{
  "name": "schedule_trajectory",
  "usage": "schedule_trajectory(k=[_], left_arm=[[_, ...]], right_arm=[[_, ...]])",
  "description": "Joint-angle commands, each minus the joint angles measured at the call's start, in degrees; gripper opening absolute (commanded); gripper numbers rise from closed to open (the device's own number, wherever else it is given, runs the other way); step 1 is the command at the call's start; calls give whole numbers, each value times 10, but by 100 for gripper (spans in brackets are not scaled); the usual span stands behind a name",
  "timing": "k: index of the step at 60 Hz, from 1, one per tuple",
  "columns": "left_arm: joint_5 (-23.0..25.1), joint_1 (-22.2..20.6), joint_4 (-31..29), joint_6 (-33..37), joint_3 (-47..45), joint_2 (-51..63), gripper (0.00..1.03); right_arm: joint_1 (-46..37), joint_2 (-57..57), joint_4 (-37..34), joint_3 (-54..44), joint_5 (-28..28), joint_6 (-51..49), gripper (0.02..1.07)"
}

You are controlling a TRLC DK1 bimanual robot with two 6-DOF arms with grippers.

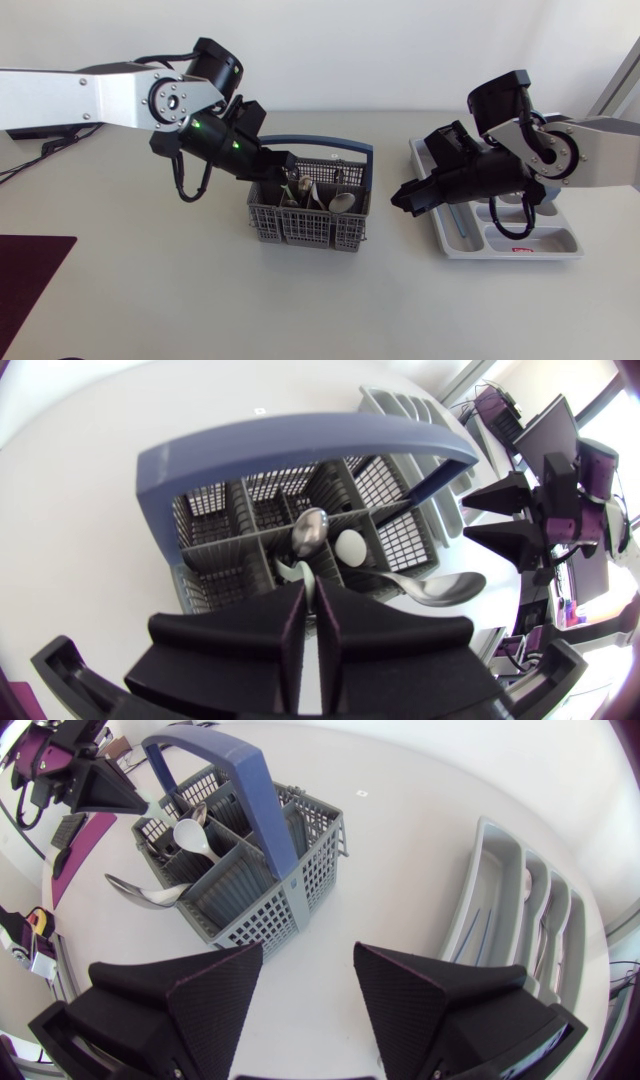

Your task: Sort the cutlery from the basket into the organizer compartments.

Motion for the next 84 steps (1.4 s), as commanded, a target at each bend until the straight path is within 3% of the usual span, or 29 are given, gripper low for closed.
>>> schedule_trajectory(k=[1,9,14,29,45,49,60,84], left_arm=[[-7,-1,-4,-7,24,-30,4],[6,10,-14,-6,20,-59,4],[73,36,-20,-12,12,-74,4],[190,98,-47,6,-6,-115,4],[222,124,-97,90,-22,-180,4],[244,116,-110,128,-29,-198,4],[248,59,-115,213,-45,-205,3],[250,-70,-101,356,-20,-104,3]], right_arm=[[1,-12,1,-18,-7,-9,69],[2,-21,-1,-18,-7,-16,69],[1,-29,-6,-17,-6,-23,69],[9,-75,-26,-21,-13,-53,69],[46,-153,-50,-17,-14,-97,69],[56,-171,-57,-16,-19,-112,69],[99,-204,-65,-24,-20,-142,69],[104,-254,-70,-110,-85,-255,69]])
